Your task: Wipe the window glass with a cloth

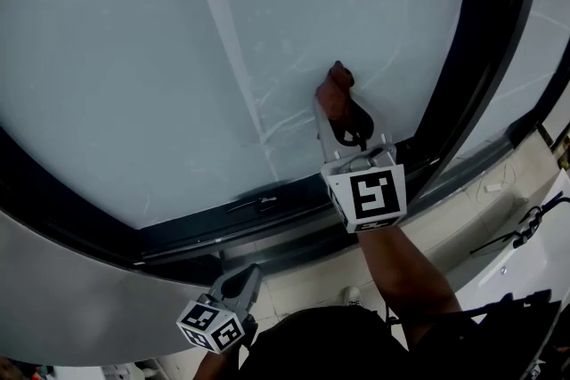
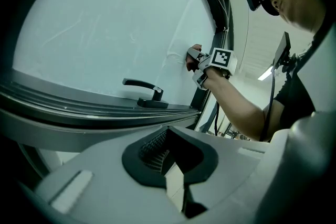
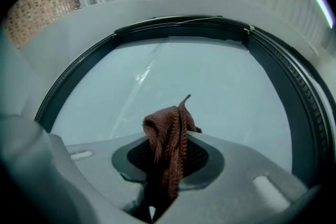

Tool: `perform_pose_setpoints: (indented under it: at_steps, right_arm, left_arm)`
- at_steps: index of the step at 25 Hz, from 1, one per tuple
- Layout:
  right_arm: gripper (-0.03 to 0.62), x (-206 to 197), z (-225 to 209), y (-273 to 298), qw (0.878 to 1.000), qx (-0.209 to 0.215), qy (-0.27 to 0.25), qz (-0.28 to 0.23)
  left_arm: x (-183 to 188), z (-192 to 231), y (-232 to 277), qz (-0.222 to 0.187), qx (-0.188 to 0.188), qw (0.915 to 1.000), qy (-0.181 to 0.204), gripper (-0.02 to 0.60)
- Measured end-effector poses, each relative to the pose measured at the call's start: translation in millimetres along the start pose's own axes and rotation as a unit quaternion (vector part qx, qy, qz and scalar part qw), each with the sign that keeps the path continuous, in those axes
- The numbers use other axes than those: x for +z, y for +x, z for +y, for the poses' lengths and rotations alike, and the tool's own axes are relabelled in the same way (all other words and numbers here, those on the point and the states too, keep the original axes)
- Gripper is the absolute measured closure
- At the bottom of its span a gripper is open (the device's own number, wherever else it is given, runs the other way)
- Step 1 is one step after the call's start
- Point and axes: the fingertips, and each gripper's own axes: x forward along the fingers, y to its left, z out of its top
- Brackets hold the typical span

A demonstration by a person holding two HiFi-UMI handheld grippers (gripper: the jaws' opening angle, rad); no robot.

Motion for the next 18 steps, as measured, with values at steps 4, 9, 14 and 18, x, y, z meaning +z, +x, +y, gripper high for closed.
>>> perform_pose_setpoints:
  at_steps: [4, 9, 14, 18]
  right_arm:
    - [0.513, 11.9, 33.2, 6.3, 1.000, 0.026, -0.003, -0.013]
    - [0.513, 22.8, 60.0, 12.2, 0.999, 0.045, -0.001, -0.025]
    - [0.513, 30.2, 86.7, 17.3, 0.997, 0.071, -0.017, -0.029]
    - [0.513, 32.5, 102.0, 20.7, 0.996, 0.083, -0.023, -0.025]
  left_arm:
    - [-2.9, 8.4, -11.1, -0.004, 0.010, 0.9999, -0.003, 0.565]
    - [-5.3, 16.7, -23.2, -0.012, 0.018, 0.9998, -0.005, 0.565]
    - [-4.2, 24.3, -33.4, -0.017, 0.030, 0.9994, -0.008, 0.565]
    - [-2.8, 24.5, -36.7, -0.019, 0.034, 0.9992, -0.011, 0.565]
